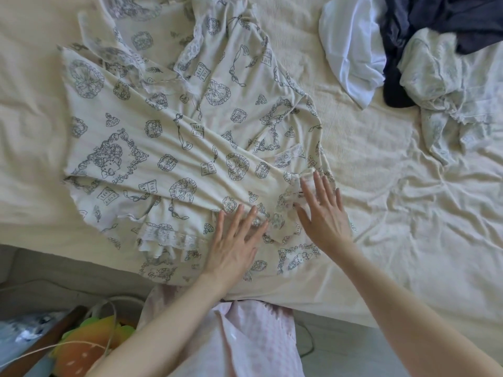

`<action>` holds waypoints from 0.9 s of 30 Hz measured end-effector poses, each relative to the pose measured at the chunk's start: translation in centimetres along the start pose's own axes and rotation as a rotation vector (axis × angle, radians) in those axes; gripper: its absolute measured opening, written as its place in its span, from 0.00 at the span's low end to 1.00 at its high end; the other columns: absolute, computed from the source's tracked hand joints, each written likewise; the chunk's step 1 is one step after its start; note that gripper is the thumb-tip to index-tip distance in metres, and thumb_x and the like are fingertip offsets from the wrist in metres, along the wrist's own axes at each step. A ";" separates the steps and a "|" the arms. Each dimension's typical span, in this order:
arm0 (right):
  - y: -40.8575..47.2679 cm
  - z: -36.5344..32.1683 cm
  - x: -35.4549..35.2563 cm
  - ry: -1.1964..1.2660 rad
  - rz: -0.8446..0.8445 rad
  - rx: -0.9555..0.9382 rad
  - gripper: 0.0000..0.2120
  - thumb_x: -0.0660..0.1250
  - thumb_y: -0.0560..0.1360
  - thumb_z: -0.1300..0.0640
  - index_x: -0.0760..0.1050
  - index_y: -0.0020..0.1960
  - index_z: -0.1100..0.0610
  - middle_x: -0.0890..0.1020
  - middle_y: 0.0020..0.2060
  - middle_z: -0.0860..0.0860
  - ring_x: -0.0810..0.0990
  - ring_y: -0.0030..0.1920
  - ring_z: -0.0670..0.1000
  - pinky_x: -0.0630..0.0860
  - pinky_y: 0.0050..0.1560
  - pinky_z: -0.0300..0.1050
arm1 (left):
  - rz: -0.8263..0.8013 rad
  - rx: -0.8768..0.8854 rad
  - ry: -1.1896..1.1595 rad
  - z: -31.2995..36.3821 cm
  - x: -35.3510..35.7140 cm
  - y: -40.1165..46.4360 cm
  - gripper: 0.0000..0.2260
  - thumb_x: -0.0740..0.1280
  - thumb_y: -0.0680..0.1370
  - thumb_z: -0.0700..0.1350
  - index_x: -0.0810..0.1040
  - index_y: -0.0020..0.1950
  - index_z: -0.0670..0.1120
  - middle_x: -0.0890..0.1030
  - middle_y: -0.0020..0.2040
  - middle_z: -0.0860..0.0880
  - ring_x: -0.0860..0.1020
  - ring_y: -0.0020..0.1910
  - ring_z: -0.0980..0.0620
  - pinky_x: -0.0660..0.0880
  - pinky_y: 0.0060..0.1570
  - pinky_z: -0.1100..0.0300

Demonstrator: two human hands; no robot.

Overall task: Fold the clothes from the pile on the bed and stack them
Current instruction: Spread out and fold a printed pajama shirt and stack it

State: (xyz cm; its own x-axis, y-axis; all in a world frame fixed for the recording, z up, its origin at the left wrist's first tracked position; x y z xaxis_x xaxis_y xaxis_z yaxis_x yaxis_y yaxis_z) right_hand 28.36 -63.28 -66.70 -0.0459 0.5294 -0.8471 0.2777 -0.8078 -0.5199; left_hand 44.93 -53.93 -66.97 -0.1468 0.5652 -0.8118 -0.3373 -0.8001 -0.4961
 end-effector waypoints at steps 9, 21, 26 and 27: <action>-8.0 -8.3 5.9 -0.004 -0.159 -0.290 0.24 0.55 0.81 0.51 0.56 0.76 0.50 0.47 0.76 0.52 0.43 0.76 0.58 0.45 0.75 0.60 | 0.076 -0.126 -0.137 0.0 3.0 -7.4 0.31 0.76 0.66 0.46 0.74 0.68 0.48 0.68 0.71 0.42 0.67 0.69 0.37 0.69 0.61 0.37; -11.1 -2.3 3.7 0.092 0.128 -0.263 0.07 0.68 0.73 0.65 0.81 0.50 0.61 0.81 0.53 0.58 0.79 0.55 0.62 0.70 0.58 0.59 | 0.343 -0.600 -0.736 -2.3 8.6 -13.9 0.14 0.59 0.78 0.32 0.77 0.61 0.39 0.73 0.65 0.42 0.69 0.67 0.45 0.59 0.69 0.58; -6.7 -0.9 0.6 0.161 0.288 -0.007 0.11 0.62 0.78 0.60 0.75 0.58 0.62 0.77 0.57 0.59 0.73 0.58 0.61 0.66 0.58 0.56 | 0.617 -0.997 -0.874 -10.8 5.4 -16.8 0.19 0.57 0.79 0.32 0.67 0.69 0.41 0.67 0.68 0.42 0.68 0.66 0.46 0.64 0.66 0.58; -5.7 -0.8 0.2 0.155 0.308 0.019 0.12 0.61 0.78 0.59 0.74 0.60 0.61 0.76 0.58 0.59 0.72 0.60 0.61 0.65 0.59 0.56 | 0.646 -1.051 -0.904 -12.3 5.3 -16.7 0.21 0.57 0.79 0.33 0.63 0.72 0.41 0.64 0.71 0.42 0.67 0.68 0.45 0.63 0.68 0.57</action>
State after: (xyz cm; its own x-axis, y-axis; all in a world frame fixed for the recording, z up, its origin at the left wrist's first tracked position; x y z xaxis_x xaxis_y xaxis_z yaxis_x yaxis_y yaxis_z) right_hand 27.55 -58.40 -63.81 0.1846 0.2918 -0.9385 0.2380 -0.9398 -0.2454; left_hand 61.21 -40.08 -66.79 -0.6364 -0.3072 -0.7075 0.7390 -0.5056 -0.4452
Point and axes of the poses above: each hand's wrist, its own y-axis towards the middle knuckle, its own x-axis out of the palm, z = x × y, the point moved 7 cm from there along y, towards the middle knuckle
